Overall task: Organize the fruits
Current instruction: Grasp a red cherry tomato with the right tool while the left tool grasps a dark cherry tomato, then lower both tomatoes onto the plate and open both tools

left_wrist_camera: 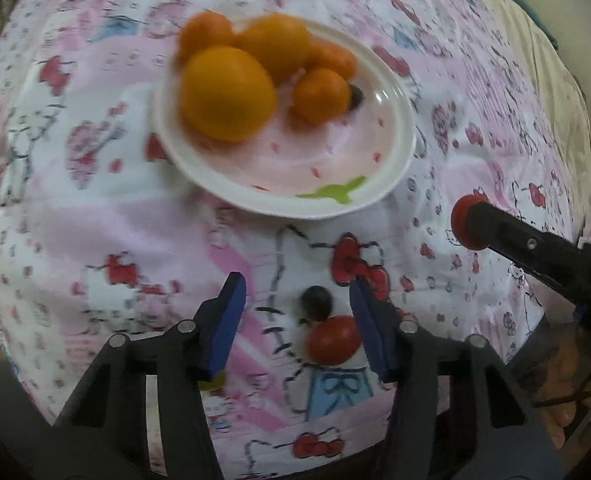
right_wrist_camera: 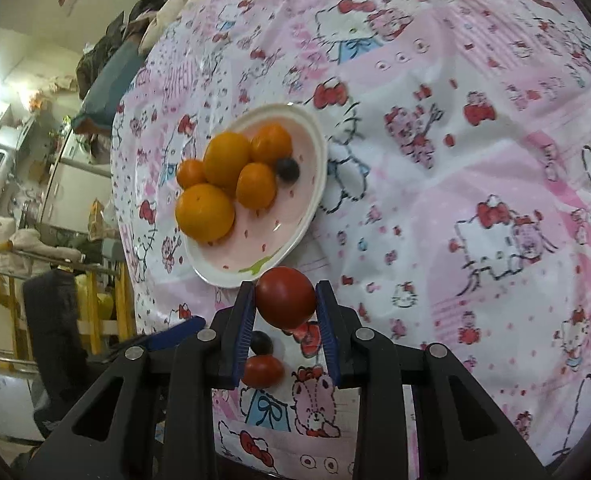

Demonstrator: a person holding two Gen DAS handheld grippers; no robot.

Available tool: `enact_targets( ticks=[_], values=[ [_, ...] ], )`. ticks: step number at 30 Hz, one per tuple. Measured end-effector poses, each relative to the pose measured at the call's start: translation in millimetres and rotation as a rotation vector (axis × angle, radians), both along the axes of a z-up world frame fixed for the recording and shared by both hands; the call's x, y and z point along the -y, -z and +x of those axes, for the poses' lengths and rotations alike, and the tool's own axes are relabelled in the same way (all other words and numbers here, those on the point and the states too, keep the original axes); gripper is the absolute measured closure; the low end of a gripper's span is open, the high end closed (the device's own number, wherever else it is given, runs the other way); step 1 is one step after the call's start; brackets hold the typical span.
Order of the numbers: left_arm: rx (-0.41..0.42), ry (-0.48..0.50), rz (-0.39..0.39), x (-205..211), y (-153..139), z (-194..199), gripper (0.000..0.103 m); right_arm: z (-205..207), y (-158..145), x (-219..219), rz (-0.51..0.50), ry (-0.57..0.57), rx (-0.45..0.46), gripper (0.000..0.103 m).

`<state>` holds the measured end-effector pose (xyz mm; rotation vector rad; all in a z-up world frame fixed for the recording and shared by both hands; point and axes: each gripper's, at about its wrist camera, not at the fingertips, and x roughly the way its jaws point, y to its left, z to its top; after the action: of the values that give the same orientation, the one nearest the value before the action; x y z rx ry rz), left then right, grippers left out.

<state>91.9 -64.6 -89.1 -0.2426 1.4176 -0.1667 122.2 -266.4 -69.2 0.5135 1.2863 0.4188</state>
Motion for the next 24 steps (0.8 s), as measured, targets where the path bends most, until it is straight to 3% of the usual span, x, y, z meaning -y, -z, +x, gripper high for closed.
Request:
enact_targets(
  ticks=[5,8,10,19,24],
  values=[
    [-0.054,0.033,0.007,22,18,5,0.058,-2,0,15,0.006,0.027,-0.008,0.071],
    [-0.077,0.049,0.031,30,26,6,0.07,-4,2,21,0.003,0.035,-0.011,0.071],
    [-0.08,0.057,0.061,34,28,6,0.085,-4,2,21,0.003,0.035,-0.013,0.071],
    [-0.046,0.037,0.044,28,17,5,0.087,-3,-1,15,0.003,0.018,-0.002,0.071],
    [-0.009,-0.007,0.007,3,1,0,0.087,-1,0,11,-0.003,0.016,-0.003,0.071]
  ],
)
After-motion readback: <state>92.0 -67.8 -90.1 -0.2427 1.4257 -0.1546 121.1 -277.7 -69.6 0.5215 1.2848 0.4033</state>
